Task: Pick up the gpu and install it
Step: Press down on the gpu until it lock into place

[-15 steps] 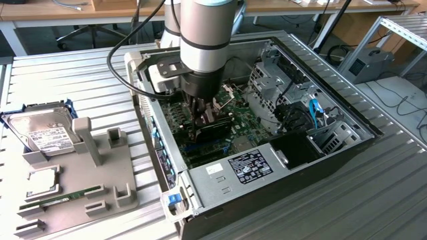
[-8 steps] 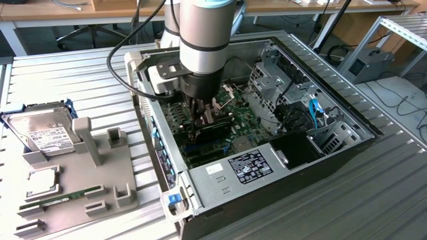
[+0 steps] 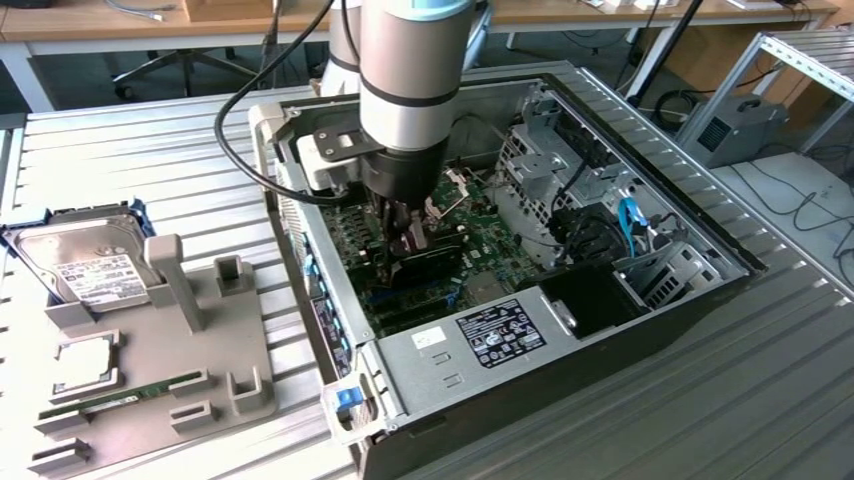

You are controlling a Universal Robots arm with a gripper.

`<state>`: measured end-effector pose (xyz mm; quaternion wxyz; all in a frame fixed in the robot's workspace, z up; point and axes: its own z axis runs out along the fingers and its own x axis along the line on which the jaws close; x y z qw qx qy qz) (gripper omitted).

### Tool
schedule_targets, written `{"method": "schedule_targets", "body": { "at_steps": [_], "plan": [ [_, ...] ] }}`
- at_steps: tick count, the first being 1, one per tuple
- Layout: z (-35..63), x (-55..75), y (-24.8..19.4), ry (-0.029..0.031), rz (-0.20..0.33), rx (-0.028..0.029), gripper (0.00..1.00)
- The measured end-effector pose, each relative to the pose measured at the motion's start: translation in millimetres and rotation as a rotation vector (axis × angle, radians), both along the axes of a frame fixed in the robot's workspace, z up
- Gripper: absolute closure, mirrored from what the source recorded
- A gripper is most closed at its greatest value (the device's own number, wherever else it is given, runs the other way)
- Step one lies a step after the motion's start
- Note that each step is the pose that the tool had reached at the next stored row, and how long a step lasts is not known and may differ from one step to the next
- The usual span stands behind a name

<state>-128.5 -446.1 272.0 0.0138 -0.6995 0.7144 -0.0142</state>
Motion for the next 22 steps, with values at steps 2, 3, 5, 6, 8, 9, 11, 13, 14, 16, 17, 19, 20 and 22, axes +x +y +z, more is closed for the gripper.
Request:
{"method": "schedule_targets", "body": {
  "at_steps": [2,3,5,6,8,9,11,13,14,16,17,19,20,22],
  "plan": [
    [2.5,-0.1,-0.1,0.0007,0.0,-0.0013,0.89],
    [3.1,-0.1,-0.1,0.0006,0.0,-0.0011,0.89],
    [3.7,0.0,0.0,0.0005,0.001,-0.001,0.89],
    [4.1,0.7,-0.1,0.0006,0.002,-0.0012,0.89],
    [6.7,2.9,-0.1,0.0008,0.002,-0.0014,0.89],
    [7.6,5.6,-0.1,0.0007,0.002,-0.0013,0.89],
    [10.2,10.9,-0.1,0.0008,0.002,-0.0012,0.89],
    [12.5,15.4,-0.1,0.0006,0.002,-0.0003,0.89],
    [13.6,17.8,-0.1,0.0007,0.002,0.0005,0.89],
    [16.0,22.9,-0.1,0.0008,0.002,0.0022,0.89],
    [17.2,25.1,-0.1,0.0007,0.002,0.0028,0.89],
    [19.6,29.2,-0.1,0.0007,0.002,0.0039,0.89],
    [21.1,31.6,-0.1,0.0007,0.002,0.0047,0.89],
    [24.7,35.9,-0.1,0.0007,0.002,0.0055,0.89]
  ]
}}
